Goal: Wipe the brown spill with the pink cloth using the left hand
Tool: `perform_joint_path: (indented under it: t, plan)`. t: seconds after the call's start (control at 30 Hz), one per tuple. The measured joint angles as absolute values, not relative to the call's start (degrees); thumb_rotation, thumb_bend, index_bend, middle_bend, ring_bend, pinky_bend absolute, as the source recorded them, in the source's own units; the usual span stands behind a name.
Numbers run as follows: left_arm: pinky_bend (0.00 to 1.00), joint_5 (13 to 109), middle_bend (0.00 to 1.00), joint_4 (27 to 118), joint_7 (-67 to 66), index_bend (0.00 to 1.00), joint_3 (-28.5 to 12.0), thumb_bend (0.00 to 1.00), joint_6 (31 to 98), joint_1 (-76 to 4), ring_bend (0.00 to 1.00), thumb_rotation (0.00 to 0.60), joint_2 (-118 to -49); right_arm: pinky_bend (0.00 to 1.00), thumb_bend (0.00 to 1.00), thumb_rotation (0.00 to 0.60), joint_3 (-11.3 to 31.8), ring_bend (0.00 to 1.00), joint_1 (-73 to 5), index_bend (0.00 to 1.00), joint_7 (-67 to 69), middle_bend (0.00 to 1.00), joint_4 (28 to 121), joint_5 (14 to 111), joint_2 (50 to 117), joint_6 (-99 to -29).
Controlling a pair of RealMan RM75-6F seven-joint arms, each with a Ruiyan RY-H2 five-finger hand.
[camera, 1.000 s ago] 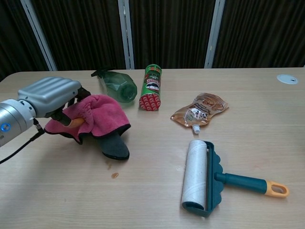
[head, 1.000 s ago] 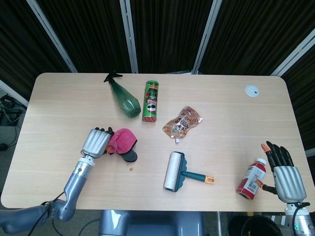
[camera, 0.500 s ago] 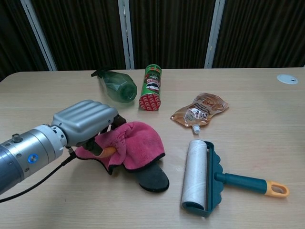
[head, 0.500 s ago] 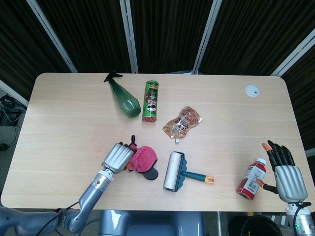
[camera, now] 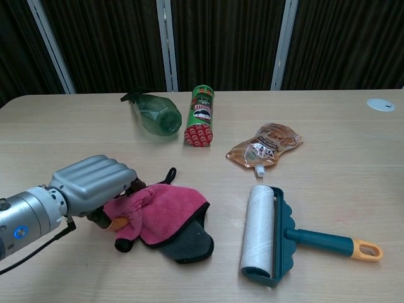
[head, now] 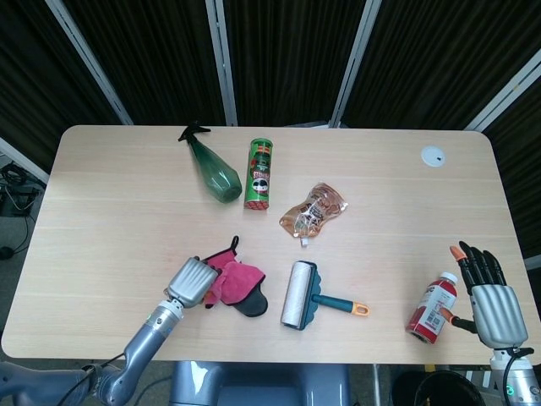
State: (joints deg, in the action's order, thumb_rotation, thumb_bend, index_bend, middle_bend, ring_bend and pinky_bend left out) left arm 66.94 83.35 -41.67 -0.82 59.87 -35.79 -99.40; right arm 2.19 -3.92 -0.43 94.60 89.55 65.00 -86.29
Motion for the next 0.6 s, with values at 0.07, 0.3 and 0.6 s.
perform_joint_path:
  t: [0.07,0.3,0.6]
  plan:
    - [0.5,66.15,0.58,81.88,-41.95,0.75,-1.03,0.61,60.09,-35.56,0.5,0.6,-99.09,0.02,0.04,0.6,2.21,0.0,-3.95,0.0,-0.35,0.0,94.56,89.55,64.95,-86.24]
    - [0.5,63.21,0.58,78.1,-41.68,0.75,-2.98,0.61,61.0,-34.74,0.5,0.6,-95.77,0.02,0.04,0.6,2.06,0.0,-4.02,0.0,-0.53,0.0,94.7,89.59,64.9,-85.9]
    - [0.5,61.43,0.58,74.95,-38.36,0.75,-4.73,0.61,61.32,-33.55,0.5,0.6,-89.44,0.02,0.04,0.6,1.92,0.0,-4.14,0.0,-1.07,0.0,94.83,89.95,65.0,-85.76]
